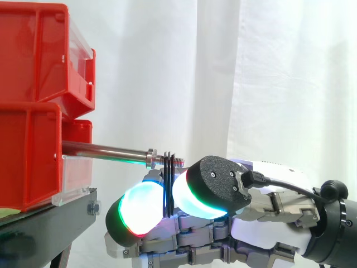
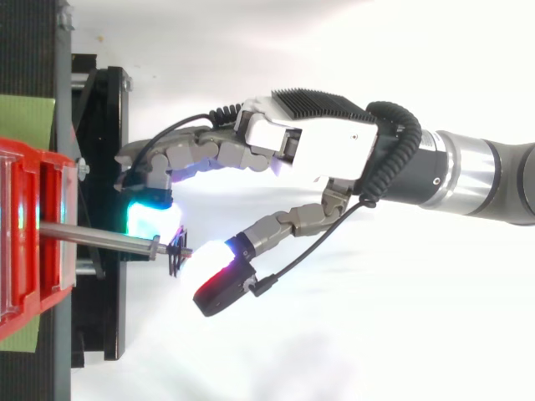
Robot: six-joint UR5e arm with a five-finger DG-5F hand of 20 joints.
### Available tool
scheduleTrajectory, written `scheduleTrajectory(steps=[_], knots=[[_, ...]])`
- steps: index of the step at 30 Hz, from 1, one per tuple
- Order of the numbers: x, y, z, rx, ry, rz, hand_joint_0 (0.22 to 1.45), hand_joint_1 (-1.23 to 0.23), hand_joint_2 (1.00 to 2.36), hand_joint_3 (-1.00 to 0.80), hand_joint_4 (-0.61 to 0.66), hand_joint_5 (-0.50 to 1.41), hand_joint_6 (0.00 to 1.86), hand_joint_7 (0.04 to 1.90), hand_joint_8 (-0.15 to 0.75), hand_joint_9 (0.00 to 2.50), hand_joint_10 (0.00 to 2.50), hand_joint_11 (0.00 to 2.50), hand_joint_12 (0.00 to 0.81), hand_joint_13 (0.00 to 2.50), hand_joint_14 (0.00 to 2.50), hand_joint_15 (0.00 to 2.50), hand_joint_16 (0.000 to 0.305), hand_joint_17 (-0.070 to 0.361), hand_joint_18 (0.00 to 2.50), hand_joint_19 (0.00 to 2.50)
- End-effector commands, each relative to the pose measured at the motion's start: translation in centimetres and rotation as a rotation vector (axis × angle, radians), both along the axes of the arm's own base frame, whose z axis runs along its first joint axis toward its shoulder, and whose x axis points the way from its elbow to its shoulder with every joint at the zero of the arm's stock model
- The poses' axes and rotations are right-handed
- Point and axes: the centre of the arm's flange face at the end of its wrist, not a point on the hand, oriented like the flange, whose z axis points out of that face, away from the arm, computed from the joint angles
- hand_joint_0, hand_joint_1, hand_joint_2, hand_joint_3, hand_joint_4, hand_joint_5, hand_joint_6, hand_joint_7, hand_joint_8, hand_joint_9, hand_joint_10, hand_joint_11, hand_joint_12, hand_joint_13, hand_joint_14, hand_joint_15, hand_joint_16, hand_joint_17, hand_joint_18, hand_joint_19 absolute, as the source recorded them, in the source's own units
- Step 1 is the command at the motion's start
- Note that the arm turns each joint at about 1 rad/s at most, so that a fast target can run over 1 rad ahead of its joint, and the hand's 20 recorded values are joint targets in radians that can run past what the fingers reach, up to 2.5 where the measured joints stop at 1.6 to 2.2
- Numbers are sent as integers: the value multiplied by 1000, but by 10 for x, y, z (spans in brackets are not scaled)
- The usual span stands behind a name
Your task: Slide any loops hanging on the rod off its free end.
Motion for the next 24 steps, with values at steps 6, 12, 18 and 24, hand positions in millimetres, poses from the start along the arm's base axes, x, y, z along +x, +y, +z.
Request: scheduleTrajectory(steps=[6,12,18,24], knots=[[0,0,0,-1,-1,4,601,-716,1012,-370,225,-130,502,1380,261,609,0,0,295,481,0,0,46,103,467,77],[0,-1,-1,-3,2,6,613,-715,1015,-332,210,-134,540,1449,262,615,0,0,294,486,0,0,46,104,475,80],[-1,-2,-1,-6,5,19,611,-719,1017,-289,184,-161,654,1342,265,615,0,0,294,487,0,0,46,103,481,76],[-1,-3,0,1,9,28,607,-727,1020,-267,170,-179,713,1308,266,609,0,0,296,478,0,0,46,103,480,75]])
